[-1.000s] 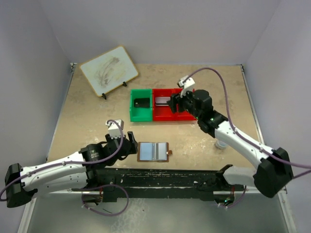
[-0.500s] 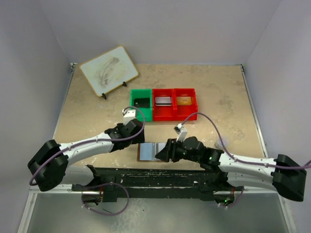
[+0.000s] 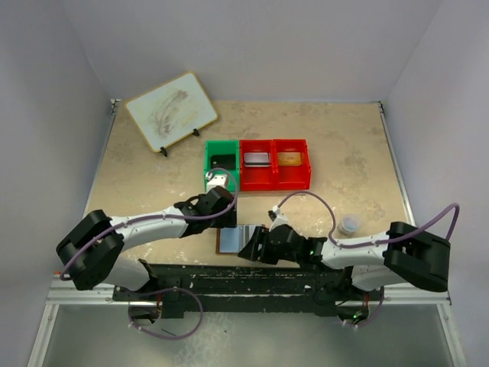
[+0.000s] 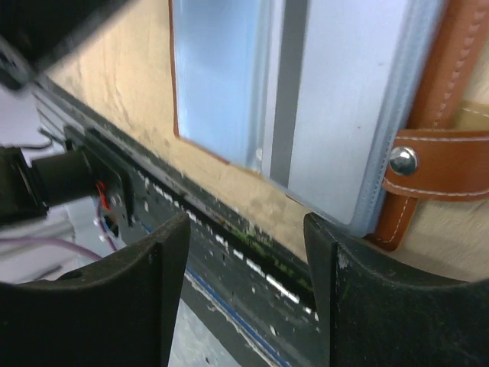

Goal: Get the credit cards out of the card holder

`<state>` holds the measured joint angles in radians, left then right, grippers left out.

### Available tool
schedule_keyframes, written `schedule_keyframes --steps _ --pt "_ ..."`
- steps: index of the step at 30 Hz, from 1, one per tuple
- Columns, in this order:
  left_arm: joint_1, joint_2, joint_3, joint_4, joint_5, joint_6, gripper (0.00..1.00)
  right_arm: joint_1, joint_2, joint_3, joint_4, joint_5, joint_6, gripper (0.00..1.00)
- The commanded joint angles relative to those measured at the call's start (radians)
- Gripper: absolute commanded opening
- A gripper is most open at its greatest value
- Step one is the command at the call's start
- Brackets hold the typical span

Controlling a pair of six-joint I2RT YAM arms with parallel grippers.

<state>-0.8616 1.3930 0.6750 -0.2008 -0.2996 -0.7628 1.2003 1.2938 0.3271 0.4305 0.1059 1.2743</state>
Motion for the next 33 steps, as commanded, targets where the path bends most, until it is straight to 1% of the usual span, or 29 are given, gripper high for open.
schedule_keyframes --steps 1,4,7,9,11,13,15,18,20,22,23,25,27,29,31,33 --pt "0.001 0.021 -0.034 0.080 0.063 0.026 0.68 -0.110 0.023 -0.020 0.050 -0.009 -0.002 0.64" --pt "0.001 0.027 -0.071 0.107 0.101 0.014 0.64 -0.195 0.021 -0.058 0.105 -0.058 -0.021 0.64" --pt "-0.001 0.018 -0.121 0.165 0.190 -0.011 0.59 -0.279 0.013 -0.088 0.168 -0.110 -0.057 0.64" --pt "-0.014 0.008 -0.166 0.229 0.257 -0.033 0.56 -0.315 0.027 -0.075 0.184 -0.148 -0.101 0.65" --pt "-0.047 -0.002 -0.195 0.278 0.283 -0.064 0.53 -0.343 0.055 -0.022 0.149 -0.174 -0.147 0.66" --pt "-0.104 -0.014 -0.204 0.278 0.254 -0.098 0.51 -0.367 0.080 0.021 0.111 -0.183 -0.182 0.66" --pt "-0.168 -0.035 -0.215 0.267 0.194 -0.146 0.50 -0.385 0.095 0.057 0.071 -0.175 -0.211 0.66" --pt "-0.232 -0.079 -0.262 0.277 0.124 -0.243 0.48 -0.390 0.129 0.154 -0.055 -0.155 -0.296 0.66" --pt "-0.258 -0.123 -0.312 0.326 0.098 -0.308 0.47 -0.390 0.160 0.206 -0.072 -0.187 -0.349 0.66" --pt "-0.287 -0.146 -0.364 0.434 0.107 -0.360 0.47 -0.390 0.195 0.241 -0.057 -0.235 -0.384 0.62" --pt "-0.295 -0.142 -0.382 0.497 0.131 -0.375 0.47 -0.390 0.214 0.258 -0.054 -0.261 -0.403 0.61" --pt "-0.304 -0.110 -0.388 0.557 0.156 -0.385 0.47 -0.390 0.252 0.302 -0.066 -0.304 -0.459 0.59" --pt "-0.325 -0.067 -0.382 0.621 0.167 -0.394 0.47 -0.390 0.284 0.345 -0.084 -0.331 -0.500 0.59" --pt "-0.356 -0.015 -0.361 0.715 0.182 -0.392 0.47 -0.390 0.310 0.369 -0.060 -0.387 -0.525 0.58" --pt "-0.387 0.024 -0.324 0.717 0.158 -0.383 0.47 -0.390 0.314 0.379 -0.050 -0.418 -0.526 0.56" --pt "-0.401 0.033 -0.292 0.662 0.121 -0.373 0.47 -0.390 0.290 0.385 -0.077 -0.380 -0.517 0.56"
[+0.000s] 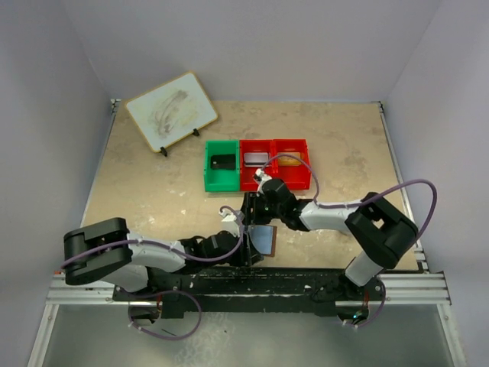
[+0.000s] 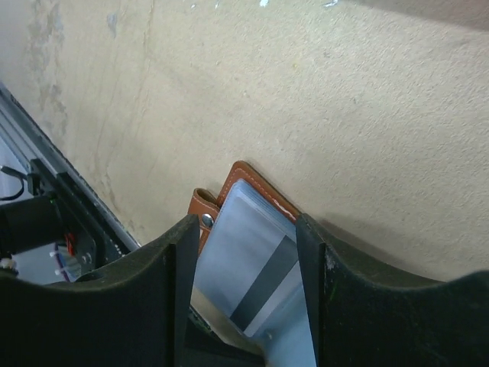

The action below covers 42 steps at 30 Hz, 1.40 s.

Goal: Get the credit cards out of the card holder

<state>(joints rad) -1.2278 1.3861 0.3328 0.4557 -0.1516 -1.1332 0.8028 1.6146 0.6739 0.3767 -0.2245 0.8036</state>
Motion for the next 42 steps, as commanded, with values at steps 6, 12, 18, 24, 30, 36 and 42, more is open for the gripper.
schedule_keyframes --steps 6,12,18,24,30,36,42 --pt "-0.056 -0.156 0.072 -0.308 -0.188 0.017 0.47 0.006 -0.215 0.010 -0.223 0.215 0.016 0.61" --pt "-0.052 -0.454 0.056 -0.628 -0.420 0.000 0.48 0.017 -0.359 -0.142 -0.111 0.202 0.174 0.57" --pt "0.101 -0.407 0.065 -0.621 -0.317 0.071 0.46 0.095 -0.357 -0.237 0.025 0.222 0.302 0.51" --pt "0.128 -0.306 0.153 -0.551 -0.254 0.178 0.45 0.128 -0.286 -0.291 0.178 0.198 0.368 0.46" --pt "0.129 -0.213 0.192 -0.505 -0.215 0.215 0.39 0.133 -0.182 -0.281 0.266 0.170 0.375 0.44" --pt "0.129 -0.151 0.198 -0.555 -0.254 0.208 0.33 0.132 -0.169 -0.299 0.201 0.193 0.398 0.42" --pt "0.130 -0.125 0.166 -0.469 -0.163 0.247 0.22 0.133 -0.107 -0.325 0.287 0.151 0.416 0.36"
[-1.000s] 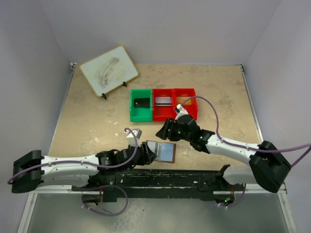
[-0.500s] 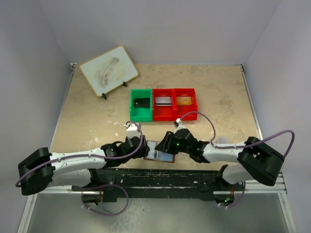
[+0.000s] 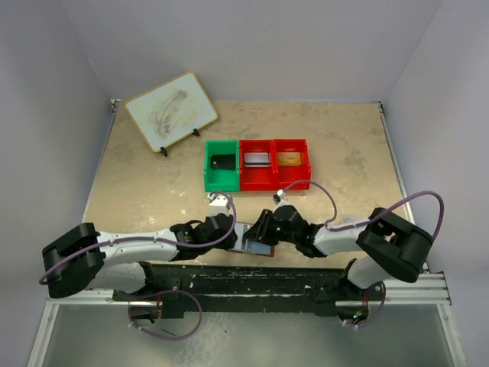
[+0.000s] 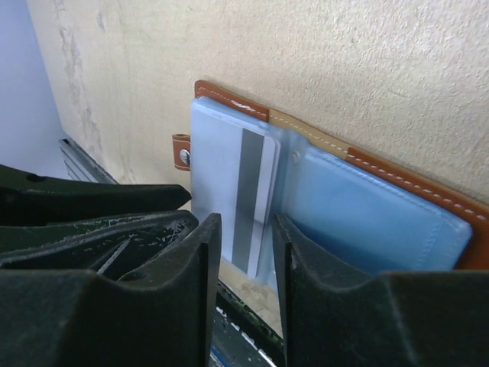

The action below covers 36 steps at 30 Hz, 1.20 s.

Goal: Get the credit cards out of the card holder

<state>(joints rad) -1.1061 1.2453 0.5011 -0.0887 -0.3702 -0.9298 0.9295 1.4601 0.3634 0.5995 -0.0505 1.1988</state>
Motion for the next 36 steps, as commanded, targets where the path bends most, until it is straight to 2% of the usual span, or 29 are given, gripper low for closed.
schedule_keyframes --steps 1,4,9,13,15,21,24,29,36 --pt "0.008 0.022 0.002 0.079 0.065 0.047 0.21 0.005 0.062 -0.019 0.078 -0.028 0.024 0.34" --pt "0.007 0.036 0.003 0.081 0.087 0.057 0.14 0.006 0.099 -0.049 0.175 -0.044 0.051 0.24" --pt "0.006 0.052 -0.005 0.078 0.112 0.063 0.09 0.006 0.154 -0.106 0.362 -0.070 0.100 0.16" --pt "0.006 0.024 -0.016 0.034 0.063 0.036 0.08 0.005 0.174 -0.110 0.381 -0.064 0.117 0.24" --pt "0.006 -0.017 -0.019 -0.006 0.009 0.017 0.13 0.005 0.170 -0.107 0.341 -0.053 0.123 0.26" --pt "0.007 -0.073 0.004 -0.092 -0.082 0.014 0.20 0.006 0.165 -0.103 0.400 -0.093 0.089 0.24" --pt "0.006 -0.034 0.009 -0.058 -0.051 0.023 0.22 0.005 0.178 -0.073 0.360 -0.099 0.081 0.24" --pt "-0.002 0.078 0.021 -0.023 0.023 0.018 0.19 0.004 0.190 -0.097 0.470 -0.110 0.114 0.25" --pt "-0.024 0.072 -0.004 0.016 0.033 -0.005 0.15 0.005 0.214 -0.046 0.478 -0.137 0.100 0.25"
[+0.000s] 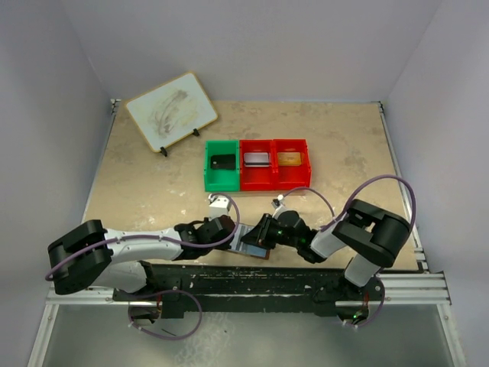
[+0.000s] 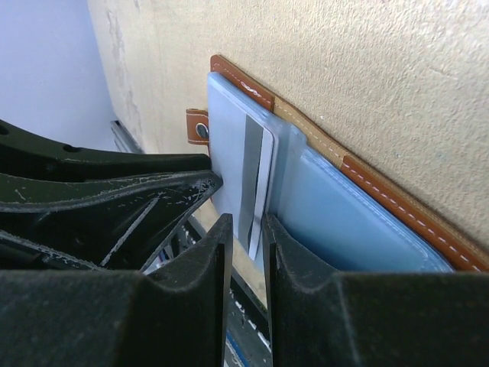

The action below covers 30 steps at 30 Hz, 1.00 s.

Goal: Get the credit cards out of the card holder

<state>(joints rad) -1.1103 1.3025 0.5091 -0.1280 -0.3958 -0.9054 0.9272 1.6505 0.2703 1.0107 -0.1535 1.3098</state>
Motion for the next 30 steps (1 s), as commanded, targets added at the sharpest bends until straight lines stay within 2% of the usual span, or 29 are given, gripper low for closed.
schedule_keyframes --steps 1,8,16,19,23,25,28,30 --pt "-0.021 0.011 -0.016 0.059 0.060 -0.032 0.15 0.007 0.026 0.048 0.078 -0.038 -0.011 0.25" --pt "-0.026 0.002 -0.024 0.064 0.061 -0.040 0.13 0.006 0.029 0.039 0.213 -0.057 0.031 0.24" --pt "-0.031 -0.013 -0.023 0.052 0.056 -0.039 0.11 0.007 0.064 0.034 0.283 -0.055 0.058 0.20" --pt "-0.032 -0.023 -0.024 0.052 0.060 -0.036 0.09 0.007 0.056 0.040 0.171 0.002 0.064 0.19" --pt "-0.039 -0.029 -0.020 0.071 0.106 0.006 0.07 0.016 0.015 0.120 -0.204 0.110 0.033 0.24" --pt "-0.047 -0.028 -0.013 0.067 0.110 0.015 0.07 0.026 -0.001 0.146 -0.308 0.152 0.028 0.27" --pt "-0.049 -0.023 -0.011 0.067 0.111 0.023 0.07 0.032 -0.011 0.159 -0.372 0.188 0.026 0.29" --pt "-0.050 -0.011 -0.007 0.068 0.120 0.033 0.07 0.031 0.000 0.138 -0.298 0.169 0.021 0.28"
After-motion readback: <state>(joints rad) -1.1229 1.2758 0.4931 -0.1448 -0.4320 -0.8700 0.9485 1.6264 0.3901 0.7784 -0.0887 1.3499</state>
